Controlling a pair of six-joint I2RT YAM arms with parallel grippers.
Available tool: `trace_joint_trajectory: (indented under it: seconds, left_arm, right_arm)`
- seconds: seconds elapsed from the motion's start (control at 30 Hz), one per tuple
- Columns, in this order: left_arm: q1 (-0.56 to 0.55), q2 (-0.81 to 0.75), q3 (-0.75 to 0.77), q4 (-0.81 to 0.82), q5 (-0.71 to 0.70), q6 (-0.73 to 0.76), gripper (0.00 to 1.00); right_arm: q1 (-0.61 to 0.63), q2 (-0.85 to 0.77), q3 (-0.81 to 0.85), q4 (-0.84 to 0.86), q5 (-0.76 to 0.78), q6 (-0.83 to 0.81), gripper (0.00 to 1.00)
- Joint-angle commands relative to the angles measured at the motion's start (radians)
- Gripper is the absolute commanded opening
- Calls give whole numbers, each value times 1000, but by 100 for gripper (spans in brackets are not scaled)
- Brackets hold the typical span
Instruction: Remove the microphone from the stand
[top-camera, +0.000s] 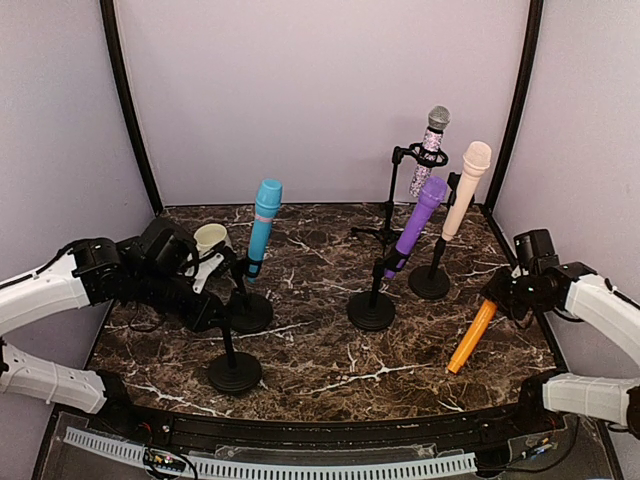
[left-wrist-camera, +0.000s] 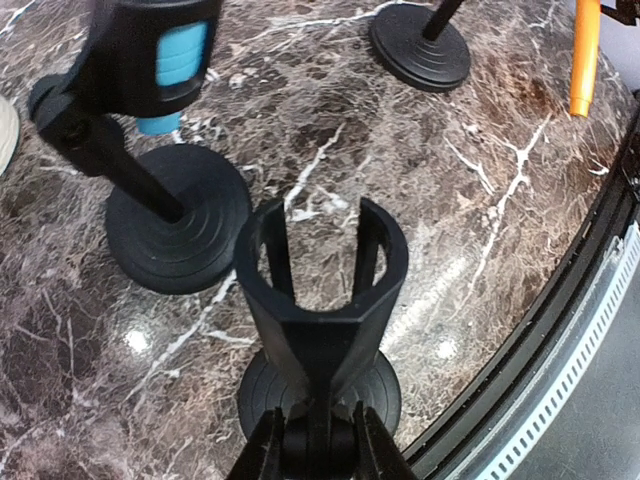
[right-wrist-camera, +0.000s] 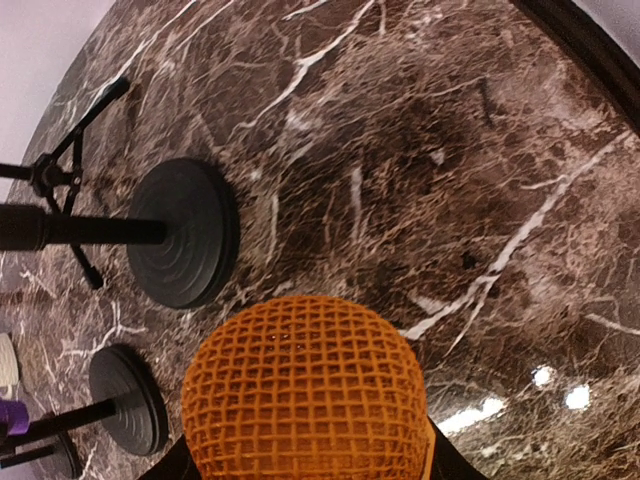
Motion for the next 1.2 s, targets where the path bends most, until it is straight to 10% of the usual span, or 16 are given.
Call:
trace_joint_trajectory:
  seconds: [0.0,0.47,1.17]
  left_arm:
    - [75,-37,51,-51,-58,-37,0]
    - [283,-11,37,-48,-364,-105,0]
    - [815,43,-109,477,-262,135,0]
  right_arm:
    - [-75,49,-4,56,52,-39,20]
    - [-124,154,-24,129,75,-67,42]
    - [-135,187,-61,226,19,-61,76]
